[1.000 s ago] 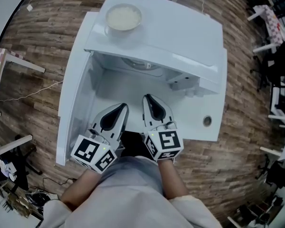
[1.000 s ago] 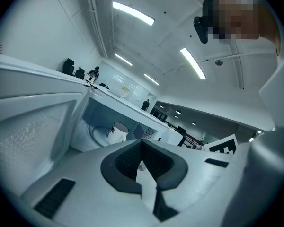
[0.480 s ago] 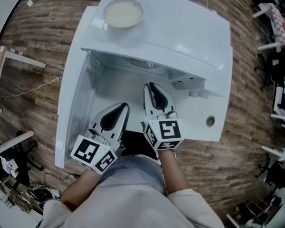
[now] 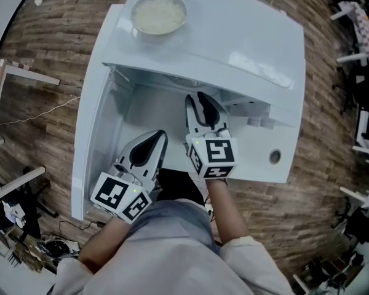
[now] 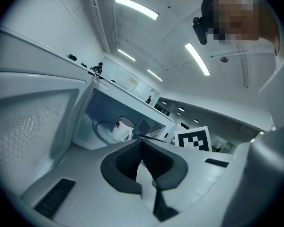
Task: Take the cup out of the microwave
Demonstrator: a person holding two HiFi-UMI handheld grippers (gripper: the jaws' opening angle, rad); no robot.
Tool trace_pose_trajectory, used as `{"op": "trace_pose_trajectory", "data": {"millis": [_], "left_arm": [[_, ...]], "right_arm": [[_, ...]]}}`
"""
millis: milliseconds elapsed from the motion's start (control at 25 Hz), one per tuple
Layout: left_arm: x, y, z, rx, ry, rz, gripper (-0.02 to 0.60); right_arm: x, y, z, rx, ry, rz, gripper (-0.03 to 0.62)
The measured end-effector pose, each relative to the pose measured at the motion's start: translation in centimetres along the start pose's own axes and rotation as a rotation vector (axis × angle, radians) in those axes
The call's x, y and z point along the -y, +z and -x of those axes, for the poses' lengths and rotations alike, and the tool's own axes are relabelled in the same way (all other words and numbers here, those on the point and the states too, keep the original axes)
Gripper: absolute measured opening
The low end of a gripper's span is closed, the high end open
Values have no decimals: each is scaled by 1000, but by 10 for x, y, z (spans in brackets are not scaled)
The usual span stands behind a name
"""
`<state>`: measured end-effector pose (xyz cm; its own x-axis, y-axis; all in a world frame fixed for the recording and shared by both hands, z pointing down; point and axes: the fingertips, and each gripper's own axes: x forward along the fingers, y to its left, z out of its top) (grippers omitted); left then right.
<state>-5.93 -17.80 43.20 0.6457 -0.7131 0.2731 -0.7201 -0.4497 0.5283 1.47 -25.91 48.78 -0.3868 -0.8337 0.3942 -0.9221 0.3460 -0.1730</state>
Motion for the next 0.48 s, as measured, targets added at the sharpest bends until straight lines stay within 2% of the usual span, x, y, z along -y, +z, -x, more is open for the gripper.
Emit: {"op": "trace_pose_trajectory", "data": {"millis": [480], "left_arm": [[-11, -9, -1, -31, 23, 3, 15]], "right_arm": [[24, -7, -28, 113, -161, 55, 156]]}}
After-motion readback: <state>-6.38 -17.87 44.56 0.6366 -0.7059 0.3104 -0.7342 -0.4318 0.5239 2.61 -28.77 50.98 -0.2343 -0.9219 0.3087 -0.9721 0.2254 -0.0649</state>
